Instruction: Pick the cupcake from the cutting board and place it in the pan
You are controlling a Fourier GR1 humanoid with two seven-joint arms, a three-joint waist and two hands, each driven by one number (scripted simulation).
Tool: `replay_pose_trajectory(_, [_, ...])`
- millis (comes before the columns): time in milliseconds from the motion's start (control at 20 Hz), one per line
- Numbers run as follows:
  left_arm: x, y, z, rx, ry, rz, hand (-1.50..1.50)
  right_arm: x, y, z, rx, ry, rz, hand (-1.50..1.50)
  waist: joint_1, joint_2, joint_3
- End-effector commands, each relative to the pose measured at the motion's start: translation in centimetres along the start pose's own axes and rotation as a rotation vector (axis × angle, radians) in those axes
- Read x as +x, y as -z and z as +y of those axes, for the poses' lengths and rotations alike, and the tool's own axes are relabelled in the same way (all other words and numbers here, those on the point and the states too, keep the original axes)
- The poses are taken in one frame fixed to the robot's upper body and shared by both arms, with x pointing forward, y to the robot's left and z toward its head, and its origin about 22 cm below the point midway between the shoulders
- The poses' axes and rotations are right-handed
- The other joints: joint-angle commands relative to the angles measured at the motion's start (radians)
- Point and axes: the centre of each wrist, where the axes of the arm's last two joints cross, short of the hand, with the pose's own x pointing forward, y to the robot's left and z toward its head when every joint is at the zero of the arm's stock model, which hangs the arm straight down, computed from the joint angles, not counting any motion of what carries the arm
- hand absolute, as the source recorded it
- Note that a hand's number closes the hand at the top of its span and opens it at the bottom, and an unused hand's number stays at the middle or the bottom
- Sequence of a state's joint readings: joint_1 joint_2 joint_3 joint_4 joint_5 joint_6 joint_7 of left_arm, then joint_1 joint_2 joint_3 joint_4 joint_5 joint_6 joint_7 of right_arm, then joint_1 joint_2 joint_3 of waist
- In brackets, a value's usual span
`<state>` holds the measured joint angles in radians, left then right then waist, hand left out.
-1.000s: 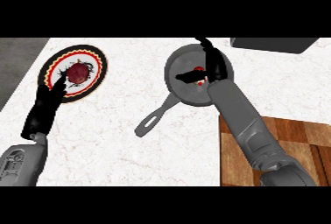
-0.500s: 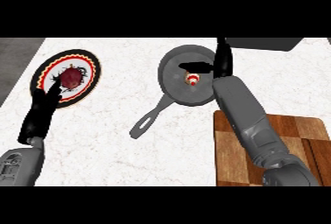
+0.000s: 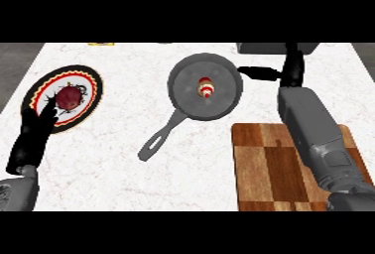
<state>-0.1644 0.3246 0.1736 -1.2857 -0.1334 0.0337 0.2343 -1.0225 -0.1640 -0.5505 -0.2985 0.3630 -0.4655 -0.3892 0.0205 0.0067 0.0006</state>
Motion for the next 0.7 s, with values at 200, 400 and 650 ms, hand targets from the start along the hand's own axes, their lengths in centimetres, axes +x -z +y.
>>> replay_pose_trajectory(200, [-1.2, -1.2, 0.4, 0.03, -0.008, 0.028, 0.0, -3.0, 1.6, -10.5, 0.038, 0.006, 0.012, -1.5, -0.034, -0.015, -0.001])
replay_pose_trajectory(400, [-0.5, -1.2, 2.9, 0.048, 0.017, 0.036, 0.0, -4.4, 1.3, -16.1, 0.088, -0.013, 0.012, -1.5, -0.042, -0.017, -0.001])
replay_pose_trajectory(650, [-0.9, -1.1, 1.0, 0.02, -0.01, 0.024, 0.0, -5.3, -0.7, -19.2, 0.126, -0.015, -0.001, -1.5, -0.032, -0.012, -0.001])
